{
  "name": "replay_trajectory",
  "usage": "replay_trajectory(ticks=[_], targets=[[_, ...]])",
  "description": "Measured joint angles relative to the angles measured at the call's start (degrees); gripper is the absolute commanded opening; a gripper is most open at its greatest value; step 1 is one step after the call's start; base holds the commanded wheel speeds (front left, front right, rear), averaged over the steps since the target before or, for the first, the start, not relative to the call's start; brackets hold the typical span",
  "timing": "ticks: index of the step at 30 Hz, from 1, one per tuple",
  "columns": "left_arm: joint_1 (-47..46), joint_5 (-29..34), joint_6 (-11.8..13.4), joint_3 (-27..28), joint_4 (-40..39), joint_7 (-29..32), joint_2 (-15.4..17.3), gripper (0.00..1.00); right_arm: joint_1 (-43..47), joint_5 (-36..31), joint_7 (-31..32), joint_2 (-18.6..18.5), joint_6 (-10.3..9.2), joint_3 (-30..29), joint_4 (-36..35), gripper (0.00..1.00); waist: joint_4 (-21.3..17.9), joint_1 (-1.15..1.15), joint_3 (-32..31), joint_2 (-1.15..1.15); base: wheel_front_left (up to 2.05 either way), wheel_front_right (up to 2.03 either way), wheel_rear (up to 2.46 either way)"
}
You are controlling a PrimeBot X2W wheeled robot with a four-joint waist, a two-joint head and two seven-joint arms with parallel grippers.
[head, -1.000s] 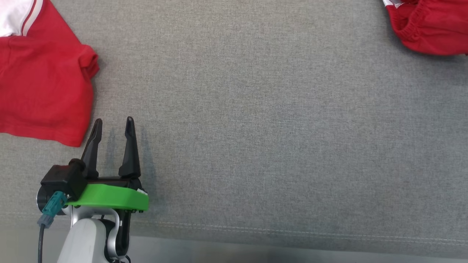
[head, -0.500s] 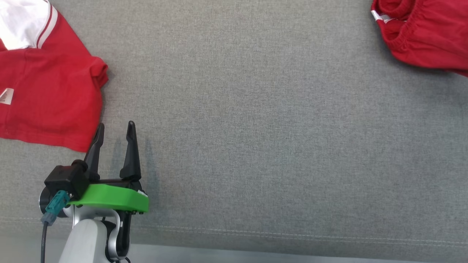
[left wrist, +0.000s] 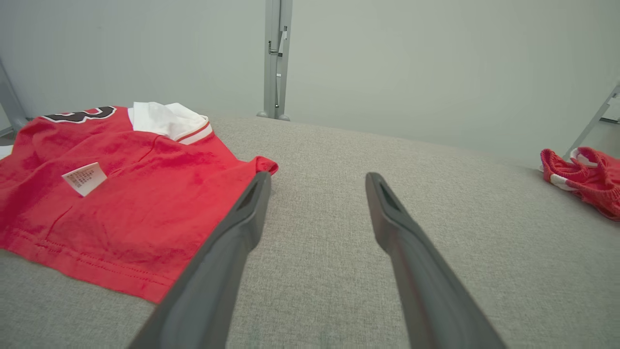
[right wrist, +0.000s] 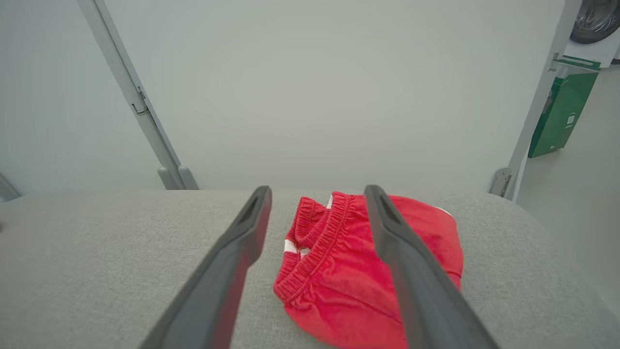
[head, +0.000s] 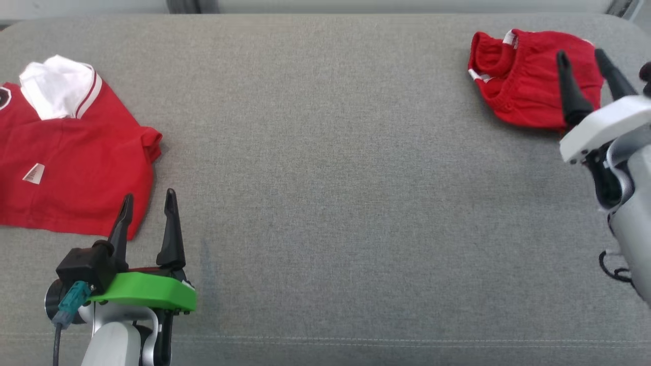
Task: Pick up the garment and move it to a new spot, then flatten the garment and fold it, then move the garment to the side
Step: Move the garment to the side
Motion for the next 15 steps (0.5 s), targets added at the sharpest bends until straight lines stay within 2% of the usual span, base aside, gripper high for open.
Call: replay_trajectory(ticks=[3, 8, 15], targets=[[1.1, 0.0, 0.0, 0.5, 0.3, 0.0, 0.0, 1.00, 4.4, -0.2, -3.1, 1.6, 0.01, 1.2, -1.3, 1.00, -0.6, 0.00, -2.4, 0.00, 0.00, 0.00, 0.00], [3.5, 0.5, -0.5, 0.9, 1.0, 0.0, 0.0, 1.00, 11.4, 1.1, -2.5, 5.6, 0.30, 1.6, -3.8, 1.00, -1.4, 0.00, -6.4, 0.00, 0.00, 0.00, 0.00], [5.5, 1.6, -1.0, 1.2, -0.5, 0.0, 0.0, 1.00, 18.6, 0.9, -2.1, 6.9, 0.49, 2.2, -9.7, 1.00, -2.7, 0.00, -10.7, 0.00, 0.00, 0.00, 0.00]])
